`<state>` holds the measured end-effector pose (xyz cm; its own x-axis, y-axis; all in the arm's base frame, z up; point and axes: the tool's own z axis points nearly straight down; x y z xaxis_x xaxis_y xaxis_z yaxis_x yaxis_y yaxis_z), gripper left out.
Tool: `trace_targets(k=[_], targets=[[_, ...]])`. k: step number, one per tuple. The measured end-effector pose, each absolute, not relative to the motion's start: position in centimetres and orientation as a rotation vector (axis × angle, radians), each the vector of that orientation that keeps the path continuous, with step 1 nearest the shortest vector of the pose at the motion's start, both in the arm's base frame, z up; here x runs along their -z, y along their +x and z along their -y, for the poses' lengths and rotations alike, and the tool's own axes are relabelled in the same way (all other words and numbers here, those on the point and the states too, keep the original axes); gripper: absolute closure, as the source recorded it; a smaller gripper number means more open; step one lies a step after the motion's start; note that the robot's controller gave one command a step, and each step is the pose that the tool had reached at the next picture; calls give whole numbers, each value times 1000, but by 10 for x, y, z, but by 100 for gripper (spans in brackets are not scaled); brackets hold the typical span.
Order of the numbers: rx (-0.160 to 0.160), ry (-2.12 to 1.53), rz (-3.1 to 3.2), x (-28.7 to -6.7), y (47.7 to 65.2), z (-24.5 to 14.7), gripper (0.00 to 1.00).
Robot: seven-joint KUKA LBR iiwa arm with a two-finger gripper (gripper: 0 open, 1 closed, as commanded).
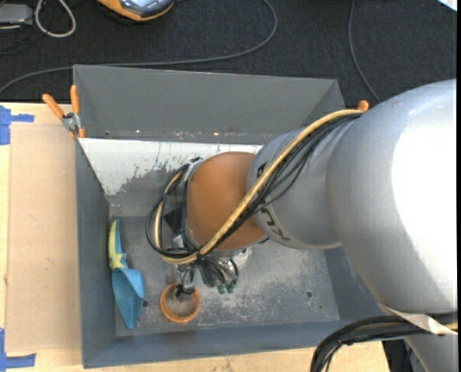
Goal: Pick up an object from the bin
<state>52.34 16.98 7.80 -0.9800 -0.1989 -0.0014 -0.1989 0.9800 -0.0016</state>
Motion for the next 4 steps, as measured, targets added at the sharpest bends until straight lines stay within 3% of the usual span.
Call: trace_targets(k=[2, 3, 4], targets=[[2, -313, -3124, -78, 523, -170, 100], [1, -703, -3061, -173, 560, -127, 100], [1, -702, -3061, -173, 560, -127, 100]])
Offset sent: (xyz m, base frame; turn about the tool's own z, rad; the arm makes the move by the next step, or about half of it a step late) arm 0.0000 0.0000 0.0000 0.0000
